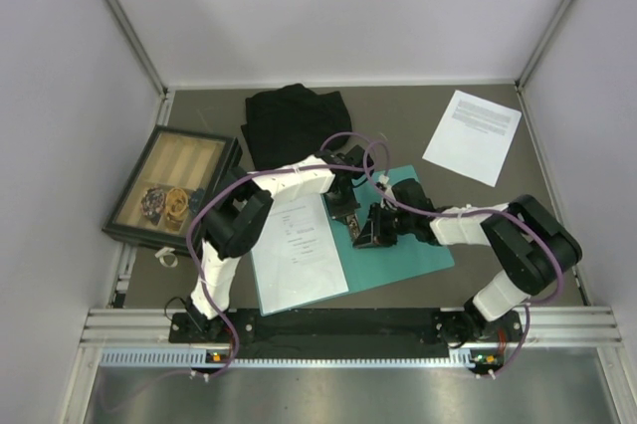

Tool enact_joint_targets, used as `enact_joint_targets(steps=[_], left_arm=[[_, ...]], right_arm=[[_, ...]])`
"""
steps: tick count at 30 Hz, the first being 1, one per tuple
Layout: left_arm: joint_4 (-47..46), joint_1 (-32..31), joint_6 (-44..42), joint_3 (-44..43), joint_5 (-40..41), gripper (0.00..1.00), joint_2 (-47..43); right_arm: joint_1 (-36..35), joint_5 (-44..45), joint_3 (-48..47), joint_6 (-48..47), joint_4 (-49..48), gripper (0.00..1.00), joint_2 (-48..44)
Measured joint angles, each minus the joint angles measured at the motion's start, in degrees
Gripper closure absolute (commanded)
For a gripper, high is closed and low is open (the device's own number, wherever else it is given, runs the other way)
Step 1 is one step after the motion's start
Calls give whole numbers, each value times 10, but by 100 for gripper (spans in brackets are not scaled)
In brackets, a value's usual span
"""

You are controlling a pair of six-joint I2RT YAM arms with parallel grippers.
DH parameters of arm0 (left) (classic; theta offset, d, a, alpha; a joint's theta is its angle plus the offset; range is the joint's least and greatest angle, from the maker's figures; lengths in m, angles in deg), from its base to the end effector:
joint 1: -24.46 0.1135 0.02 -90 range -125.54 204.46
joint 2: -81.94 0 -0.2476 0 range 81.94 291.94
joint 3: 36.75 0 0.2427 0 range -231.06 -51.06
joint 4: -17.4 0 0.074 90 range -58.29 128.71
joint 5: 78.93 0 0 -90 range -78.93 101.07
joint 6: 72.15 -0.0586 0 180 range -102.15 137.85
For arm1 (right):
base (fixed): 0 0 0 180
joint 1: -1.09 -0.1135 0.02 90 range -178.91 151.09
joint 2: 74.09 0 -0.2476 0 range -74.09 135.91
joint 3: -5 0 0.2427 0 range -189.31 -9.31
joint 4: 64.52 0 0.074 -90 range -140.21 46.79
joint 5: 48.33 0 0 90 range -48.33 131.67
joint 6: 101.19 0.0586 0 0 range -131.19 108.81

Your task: Put the files into the folder

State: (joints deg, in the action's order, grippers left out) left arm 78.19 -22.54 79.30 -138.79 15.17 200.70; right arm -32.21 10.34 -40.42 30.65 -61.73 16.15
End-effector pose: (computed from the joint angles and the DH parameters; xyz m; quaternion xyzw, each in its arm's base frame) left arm 0.2760 -0.2898 0.1314 -0.1288 0.9851 -0.0674 0.0924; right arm 0.2146 0.1775 0.0984 -0.0305 0.9025 0.4118 0.1224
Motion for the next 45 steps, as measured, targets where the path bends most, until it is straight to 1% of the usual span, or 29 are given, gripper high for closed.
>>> enact_joint_targets(steps=[2,3,6,8,10,12,22,23,26,27,33,39,45], left_arm=[[0,0,0,0,0,100,0],[0,0,0,0,0,100,0],[0,0,0,0,0,100,0],[0,0,-1,0,0,100,0],[0,0,-2,0,0,100,0],[-1,0,-4,1,0,100,0],[-4,0,-19,3,0,100,-1],[-4,0,-21,3,0,100,-1],[-5,-1,-27,3,0,100,-1],[-5,-1,-29,3,0,100,-1],[-13,-1,-37,10,-2,100,-5],[-17,-2,-56,10,-2,100,-5],[-20,-3,-80,10,-2,100,-6]], right_arm=[[-1,0,0,2,-4,84,3],[-1,0,1,3,-7,88,3],[-1,2,4,3,-11,96,4],[-1,3,7,3,-12,96,4],[-1,4,7,3,-13,91,3],[-1,4,7,3,-12,89,3],[-3,2,16,8,-33,90,3],[-3,1,19,8,-37,90,3],[-3,0,21,10,-43,99,3],[-3,0,23,10,-45,100,3],[-3,1,22,10,-40,100,3],[-8,29,-10,-5,36,100,-3],[-36,81,-63,5,131,100,6]])
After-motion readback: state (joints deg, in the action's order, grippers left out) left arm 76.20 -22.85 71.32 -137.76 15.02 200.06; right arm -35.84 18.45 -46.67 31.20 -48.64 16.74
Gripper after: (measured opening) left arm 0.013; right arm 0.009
